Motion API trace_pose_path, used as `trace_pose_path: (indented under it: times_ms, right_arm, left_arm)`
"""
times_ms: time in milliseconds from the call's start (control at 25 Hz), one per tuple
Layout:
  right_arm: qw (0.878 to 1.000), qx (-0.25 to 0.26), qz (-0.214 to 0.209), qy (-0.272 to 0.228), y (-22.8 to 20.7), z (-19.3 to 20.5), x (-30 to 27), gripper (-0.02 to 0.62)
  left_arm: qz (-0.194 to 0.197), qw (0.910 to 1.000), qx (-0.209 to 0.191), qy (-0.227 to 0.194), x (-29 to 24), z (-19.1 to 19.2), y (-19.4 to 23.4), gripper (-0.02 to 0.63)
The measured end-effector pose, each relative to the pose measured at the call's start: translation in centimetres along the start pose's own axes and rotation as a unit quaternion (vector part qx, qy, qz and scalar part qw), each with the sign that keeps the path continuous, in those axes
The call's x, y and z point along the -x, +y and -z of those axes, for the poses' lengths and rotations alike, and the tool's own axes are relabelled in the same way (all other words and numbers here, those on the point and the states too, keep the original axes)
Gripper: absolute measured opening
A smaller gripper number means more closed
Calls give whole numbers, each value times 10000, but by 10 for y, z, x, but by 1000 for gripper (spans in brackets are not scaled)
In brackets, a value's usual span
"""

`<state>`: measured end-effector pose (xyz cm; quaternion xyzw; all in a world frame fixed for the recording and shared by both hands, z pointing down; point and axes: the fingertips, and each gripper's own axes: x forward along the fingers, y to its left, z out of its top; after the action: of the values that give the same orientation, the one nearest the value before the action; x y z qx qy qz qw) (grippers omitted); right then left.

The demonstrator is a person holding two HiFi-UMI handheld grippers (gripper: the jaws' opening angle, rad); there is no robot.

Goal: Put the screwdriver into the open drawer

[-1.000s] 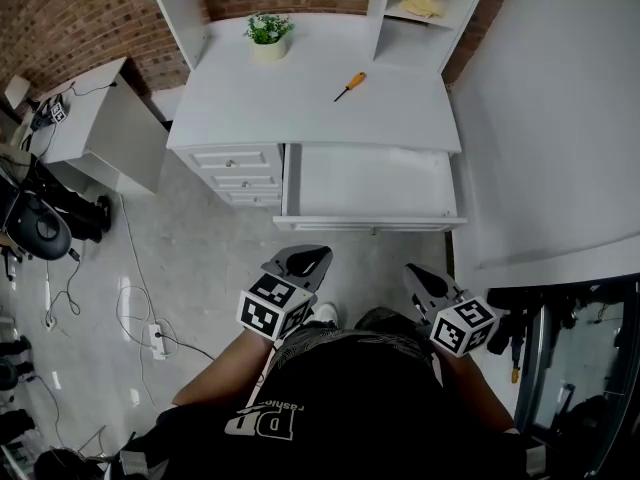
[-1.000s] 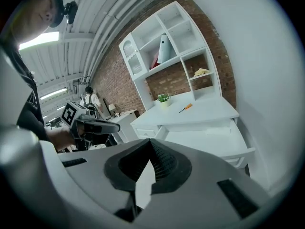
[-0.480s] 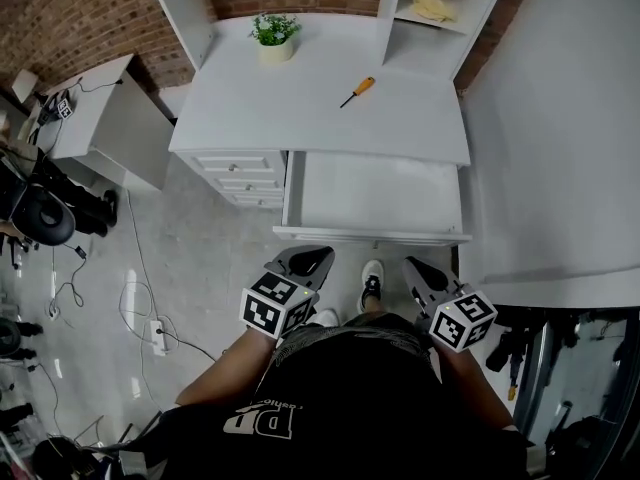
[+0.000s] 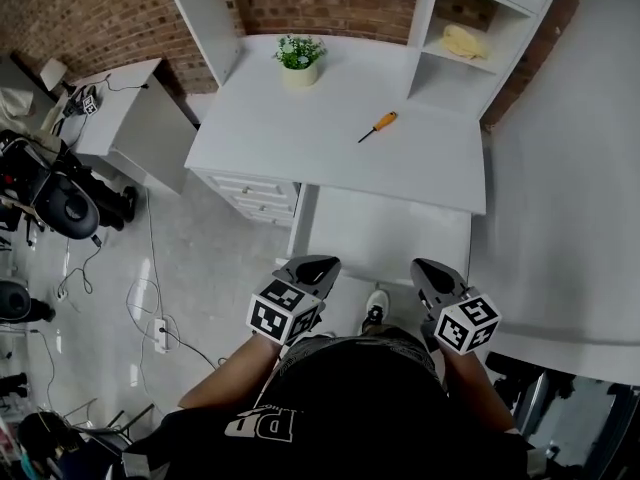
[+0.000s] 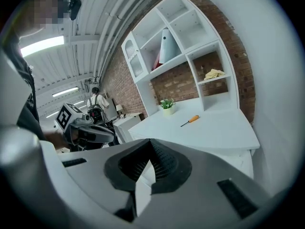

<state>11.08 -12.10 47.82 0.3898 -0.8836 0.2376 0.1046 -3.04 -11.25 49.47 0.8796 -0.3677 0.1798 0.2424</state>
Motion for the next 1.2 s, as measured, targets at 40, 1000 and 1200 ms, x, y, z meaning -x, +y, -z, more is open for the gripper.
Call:
trace_pose_path:
  times_ms: [40,1000,1200]
  right_arm:
    - [10000,1,-49,4,-5,-4,-5,5]
    - [9679,2286,-785,690,-113,-45,-89,5]
    - [9594,2647,-540,810,-134,-54,-113,5]
  left_arm:
    - [-49,10000,20,-1,-4,-4,3,18]
    - [-1321,9902,438,-89,-59,-54,29,18]
    - [-1262,9906,523,-69,-62,-52,44,18]
